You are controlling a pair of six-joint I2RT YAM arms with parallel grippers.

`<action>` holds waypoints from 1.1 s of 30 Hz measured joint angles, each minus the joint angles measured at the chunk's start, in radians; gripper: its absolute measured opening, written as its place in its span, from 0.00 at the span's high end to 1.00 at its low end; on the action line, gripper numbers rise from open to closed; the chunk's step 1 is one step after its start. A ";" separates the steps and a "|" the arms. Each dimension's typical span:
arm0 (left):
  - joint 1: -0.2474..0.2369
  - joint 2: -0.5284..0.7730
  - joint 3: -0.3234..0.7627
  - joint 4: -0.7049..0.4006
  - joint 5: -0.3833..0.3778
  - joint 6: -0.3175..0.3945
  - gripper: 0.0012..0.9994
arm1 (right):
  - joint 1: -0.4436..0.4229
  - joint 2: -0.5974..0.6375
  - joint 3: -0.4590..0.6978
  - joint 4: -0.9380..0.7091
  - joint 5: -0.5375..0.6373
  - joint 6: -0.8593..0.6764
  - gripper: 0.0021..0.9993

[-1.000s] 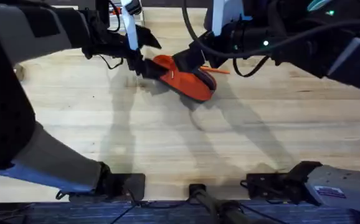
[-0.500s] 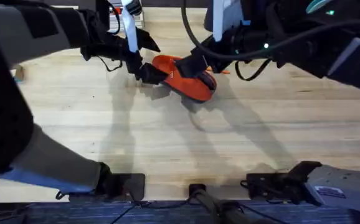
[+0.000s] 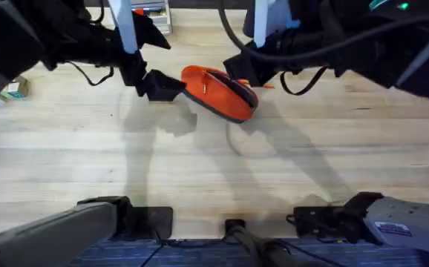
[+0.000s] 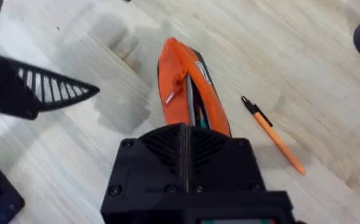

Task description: Unzip the bag, pick up the pens from the table one at a time and place them inside, then zip the bag closed.

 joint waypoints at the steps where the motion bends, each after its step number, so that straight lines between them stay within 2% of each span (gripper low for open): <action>1: 0.000 -0.012 0.000 -0.012 -0.006 0.000 0.01 | 0.000 0.002 0.011 -0.008 -0.001 0.000 0.97; 10: 0.000 -0.055 0.000 -0.096 -0.032 0.002 0.01 | 0.000 0.095 0.140 -0.141 0.015 -0.001 0.97; 33: 0.000 -0.060 0.000 -0.104 -0.035 0.002 0.01 | 0.000 0.303 0.142 -0.153 0.053 -0.031 0.97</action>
